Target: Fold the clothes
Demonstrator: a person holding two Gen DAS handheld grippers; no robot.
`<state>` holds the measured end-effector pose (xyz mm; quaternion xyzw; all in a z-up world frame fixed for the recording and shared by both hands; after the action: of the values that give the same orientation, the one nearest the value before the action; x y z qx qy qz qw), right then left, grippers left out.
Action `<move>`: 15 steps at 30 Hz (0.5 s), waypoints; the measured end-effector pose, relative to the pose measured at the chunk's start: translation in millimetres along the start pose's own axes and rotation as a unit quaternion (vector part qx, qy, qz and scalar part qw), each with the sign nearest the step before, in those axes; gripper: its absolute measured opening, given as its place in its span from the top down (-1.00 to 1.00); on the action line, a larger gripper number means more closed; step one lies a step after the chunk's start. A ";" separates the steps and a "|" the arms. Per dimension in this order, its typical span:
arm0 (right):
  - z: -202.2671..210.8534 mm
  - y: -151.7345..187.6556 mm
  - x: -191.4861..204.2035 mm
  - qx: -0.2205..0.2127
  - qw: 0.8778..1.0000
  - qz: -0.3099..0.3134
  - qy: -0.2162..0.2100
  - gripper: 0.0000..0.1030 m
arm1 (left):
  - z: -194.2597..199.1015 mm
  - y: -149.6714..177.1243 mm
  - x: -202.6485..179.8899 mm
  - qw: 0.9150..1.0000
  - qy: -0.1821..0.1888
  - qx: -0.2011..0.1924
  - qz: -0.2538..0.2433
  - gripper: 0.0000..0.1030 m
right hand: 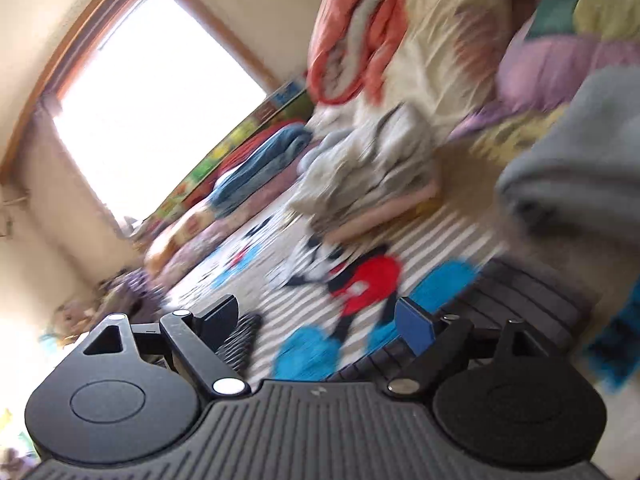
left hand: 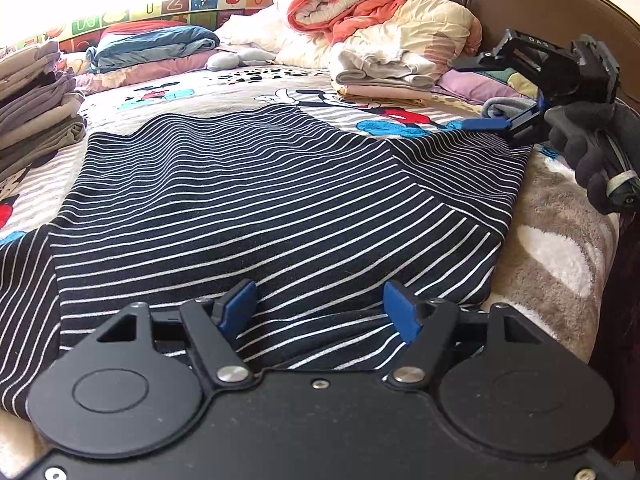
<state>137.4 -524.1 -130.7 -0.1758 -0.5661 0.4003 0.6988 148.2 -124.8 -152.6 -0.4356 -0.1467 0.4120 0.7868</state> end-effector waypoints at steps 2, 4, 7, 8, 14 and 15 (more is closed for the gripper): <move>-25.3 16.9 11.5 0.063 0.995 -0.036 -0.073 -0.65 | 0.1 0.4 -0.2 1.000 0.000 0.000 0.000 -0.35; -44.9 29.3 23.8 0.095 0.989 -0.047 -0.106 -0.65 | 0.3 0.2 -0.1 1.000 0.000 0.000 0.000 -0.35; -62.2 34.6 31.9 0.124 0.982 -0.057 -0.133 -0.64 | 0.9 0.3 -0.1 1.000 0.000 0.000 0.000 -0.35; -64.4 34.3 32.1 0.126 0.982 -0.056 -0.127 -0.61 | 1.1 0.2 -0.1 1.000 0.000 0.000 0.000 -0.35; -39.7 8.1 -0.9 0.051 0.998 -0.029 0.033 -0.35 | 2.0 -1.3 -0.4 1.000 0.001 0.005 -0.003 -0.35; -32.7 4.6 -6.0 0.038 0.997 -0.024 0.056 -0.36 | 2.3 -1.5 -0.8 1.000 0.000 0.006 -0.004 -0.35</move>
<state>166.0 -519.1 -147.6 -0.1574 -0.5144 0.3943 0.7451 147.1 -124.6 -149.9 -0.4304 -0.1457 0.4098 0.7910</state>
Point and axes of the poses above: each gripper's, at about its wrist camera, not at the fingertips, and z roughly against the way its jaws point, x to its left, y to its underside, the point moved 1 cm from there along -z, roughly the way its jaws point, and after that the axes turned 7 degrees about z, right-handed, at the moved point
